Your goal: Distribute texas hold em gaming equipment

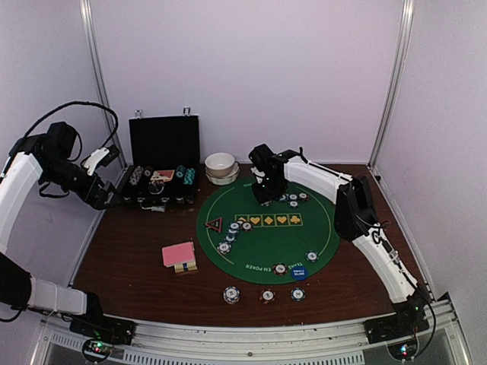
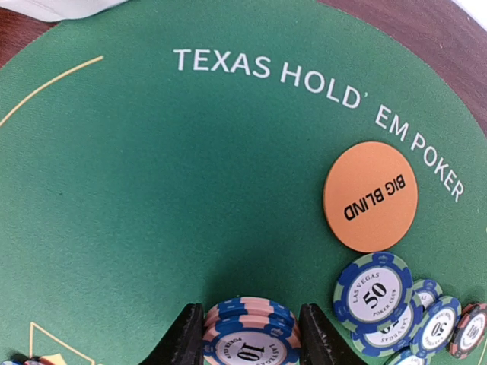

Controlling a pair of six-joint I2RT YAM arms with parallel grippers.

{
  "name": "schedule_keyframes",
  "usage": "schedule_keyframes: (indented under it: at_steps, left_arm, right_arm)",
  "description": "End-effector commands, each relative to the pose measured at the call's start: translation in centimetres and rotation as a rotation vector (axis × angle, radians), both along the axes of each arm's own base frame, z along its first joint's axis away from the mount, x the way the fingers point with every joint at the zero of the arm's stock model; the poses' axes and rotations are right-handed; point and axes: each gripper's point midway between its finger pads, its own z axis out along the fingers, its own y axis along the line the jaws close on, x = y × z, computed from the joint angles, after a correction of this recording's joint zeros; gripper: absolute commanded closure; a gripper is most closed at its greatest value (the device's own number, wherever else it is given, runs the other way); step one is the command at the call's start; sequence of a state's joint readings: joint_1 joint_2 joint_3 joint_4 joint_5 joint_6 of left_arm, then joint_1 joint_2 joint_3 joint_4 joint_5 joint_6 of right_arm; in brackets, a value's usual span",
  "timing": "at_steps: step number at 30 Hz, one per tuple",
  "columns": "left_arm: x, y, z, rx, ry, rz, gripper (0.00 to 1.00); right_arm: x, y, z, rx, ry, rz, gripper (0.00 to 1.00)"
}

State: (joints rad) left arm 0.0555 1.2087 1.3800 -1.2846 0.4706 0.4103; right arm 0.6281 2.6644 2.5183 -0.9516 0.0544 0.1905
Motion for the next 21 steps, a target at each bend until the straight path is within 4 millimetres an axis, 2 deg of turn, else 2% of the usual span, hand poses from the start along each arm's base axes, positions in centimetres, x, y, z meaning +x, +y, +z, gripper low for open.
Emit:
schedule_keyframes:
  at_steps: [1,3,5,9,13,16,19,21]
  left_arm:
    - [0.2,0.1,-0.5,0.003,0.007,-0.008,0.02]
    - [0.2,0.2,-0.6,0.003,0.008,-0.007,0.02]
    - [0.2,0.1,-0.6,-0.002,0.01,-0.007,0.02]
    - [0.2,0.1,-0.5,-0.004,0.008,-0.006,0.02]
    - [0.0,0.1,-0.2,-0.005,-0.002,-0.004,0.02]
    - [0.0,0.1,0.0,-0.002,-0.009,-0.001,0.02]
    - [0.0,0.2,0.0,0.006,-0.013,0.002,0.02]
    - [0.0,0.2,0.1,0.006,-0.014,0.003,0.02]
  right_arm:
    - [1.4,-0.6,0.1,-0.001,-0.038,-0.034,0.71]
    - [1.5,-0.7,0.0,-0.003,-0.037,-0.035,0.66]
    - [1.5,-0.6,0.1,0.0,-0.04,-0.035,0.54]
    - [1.8,-0.3,1.6,0.027,-0.065,-0.029,0.38]
    - [2.0,0.3,4.5,0.062,-0.108,-0.014,0.35]
    - [1.7,0.7,7.4,0.076,-0.149,0.002,0.35]
    - [0.4,1.5,10.4,0.079,-0.18,0.036,0.35]
    - [-1.3,2.3,12.2,0.067,-0.2,0.075,0.35]
